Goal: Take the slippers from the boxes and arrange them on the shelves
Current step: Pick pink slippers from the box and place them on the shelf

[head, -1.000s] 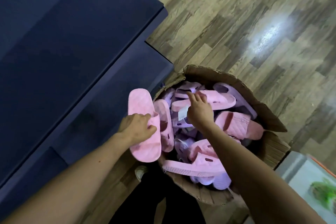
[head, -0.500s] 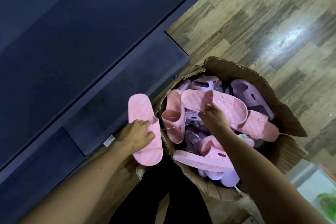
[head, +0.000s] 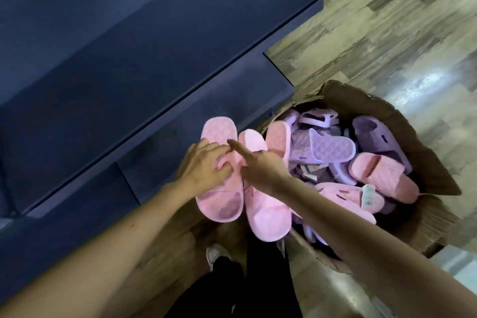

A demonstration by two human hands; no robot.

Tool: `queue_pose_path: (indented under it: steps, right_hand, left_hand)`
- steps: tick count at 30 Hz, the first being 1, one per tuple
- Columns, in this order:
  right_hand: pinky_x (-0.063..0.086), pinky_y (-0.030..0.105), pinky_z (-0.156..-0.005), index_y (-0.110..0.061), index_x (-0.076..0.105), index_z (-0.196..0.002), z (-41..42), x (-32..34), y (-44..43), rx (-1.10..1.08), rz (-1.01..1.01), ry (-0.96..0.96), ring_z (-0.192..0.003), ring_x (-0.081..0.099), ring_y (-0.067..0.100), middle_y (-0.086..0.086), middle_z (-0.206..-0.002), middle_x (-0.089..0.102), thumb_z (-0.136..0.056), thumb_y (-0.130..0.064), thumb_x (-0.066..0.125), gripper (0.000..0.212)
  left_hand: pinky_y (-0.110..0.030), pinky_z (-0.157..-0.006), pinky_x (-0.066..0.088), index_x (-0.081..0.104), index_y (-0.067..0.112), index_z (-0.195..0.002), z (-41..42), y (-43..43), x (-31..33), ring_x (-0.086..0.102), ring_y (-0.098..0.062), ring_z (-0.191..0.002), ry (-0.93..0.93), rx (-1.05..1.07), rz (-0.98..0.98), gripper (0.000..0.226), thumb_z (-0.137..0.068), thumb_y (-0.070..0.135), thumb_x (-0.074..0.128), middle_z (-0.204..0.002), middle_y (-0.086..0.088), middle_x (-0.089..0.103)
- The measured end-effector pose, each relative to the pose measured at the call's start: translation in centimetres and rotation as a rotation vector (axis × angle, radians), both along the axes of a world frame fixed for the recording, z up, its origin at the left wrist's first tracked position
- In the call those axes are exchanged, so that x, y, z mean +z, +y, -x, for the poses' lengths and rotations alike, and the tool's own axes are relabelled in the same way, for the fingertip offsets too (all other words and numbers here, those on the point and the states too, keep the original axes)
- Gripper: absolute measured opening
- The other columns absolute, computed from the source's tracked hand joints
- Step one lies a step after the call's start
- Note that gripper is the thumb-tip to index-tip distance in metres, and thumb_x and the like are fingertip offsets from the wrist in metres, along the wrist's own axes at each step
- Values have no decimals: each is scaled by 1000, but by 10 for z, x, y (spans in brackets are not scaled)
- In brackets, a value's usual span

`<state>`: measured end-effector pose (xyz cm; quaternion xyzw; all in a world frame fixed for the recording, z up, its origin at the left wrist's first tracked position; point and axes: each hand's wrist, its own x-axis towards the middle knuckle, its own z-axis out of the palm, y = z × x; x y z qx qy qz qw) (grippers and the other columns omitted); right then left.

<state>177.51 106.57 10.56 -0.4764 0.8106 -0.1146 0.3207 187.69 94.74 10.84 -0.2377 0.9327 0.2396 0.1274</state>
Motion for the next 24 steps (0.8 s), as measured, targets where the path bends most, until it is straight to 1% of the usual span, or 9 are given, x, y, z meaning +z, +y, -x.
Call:
queue_pose_path:
  steps: [4,7,9,11,13,17,19,21,24]
  right_hand:
    - [45,27,-82,-24,41,-138,-43,42,-21,-72,-42,-238,-108,58,31,12,-120,62,-93,-22,49,46]
    - [36,12,-61,-16,56,-123,-77,73,-36,-45,-37,-266,-89,55,24,6,-96,58,-89,-23,54,35]
    - [34,18,-56,-13,63,-110,-101,90,-47,-109,13,-260,-85,53,22,2,-88,56,-86,-22,56,26]
    - [36,20,-67,-15,66,-104,-124,102,-55,-217,60,-259,-88,56,23,5,-95,65,-84,-22,58,22]
    - [38,20,-71,-18,65,-106,-146,114,-61,-344,81,-296,-87,57,20,4,-105,67,-83,-24,61,24]
    - [49,24,-77,-18,63,-108,-172,142,-72,-563,114,-415,-88,57,19,-1,-100,63,-84,-30,64,27]
    - [52,31,-87,-16,63,-104,-180,158,-79,-615,135,-467,-91,60,24,4,-102,66,-85,-33,64,26]
    - [52,38,-91,-16,63,-87,-188,175,-84,-639,171,-492,-89,63,27,7,-94,68,-85,-34,64,18]
    - [54,39,-85,-14,62,-76,-197,202,-85,-719,253,-614,-78,64,24,4,-76,66,-83,-29,67,17]
  left_hand:
    - [-23,-82,22,66,21,-113,-46,-21,34,33,-15,-97,69,-35,70,42,-77,40,53,-96,7,60]
    - [-28,-92,25,70,19,-105,-83,-32,65,32,-19,-110,104,-98,117,50,-77,49,42,-98,8,58]
    - [-38,-93,32,73,19,-97,-109,-37,85,29,-18,-107,208,-95,191,45,-74,42,41,-97,6,61]
    - [-43,-91,36,71,19,-101,-138,-40,105,26,-18,-106,306,43,257,36,-74,27,49,-106,2,62]
    - [-38,-91,37,64,19,-114,-167,-37,129,29,-20,-108,317,237,301,45,-79,33,40,-117,1,57]
    - [-28,-71,44,60,19,-104,-215,-14,167,58,-20,-97,100,535,110,25,-93,36,46,-107,2,62]
    - [-28,-73,41,56,21,-108,-223,0,171,59,-20,-99,-8,647,96,34,-90,48,47,-112,4,62]
    - [-33,-84,42,45,22,-123,-223,12,175,53,-23,-112,-60,768,70,59,-80,62,53,-127,3,52]
    - [-42,-104,32,9,21,-146,-222,27,177,25,-31,-135,10,721,153,102,-71,73,55,-151,-7,18]
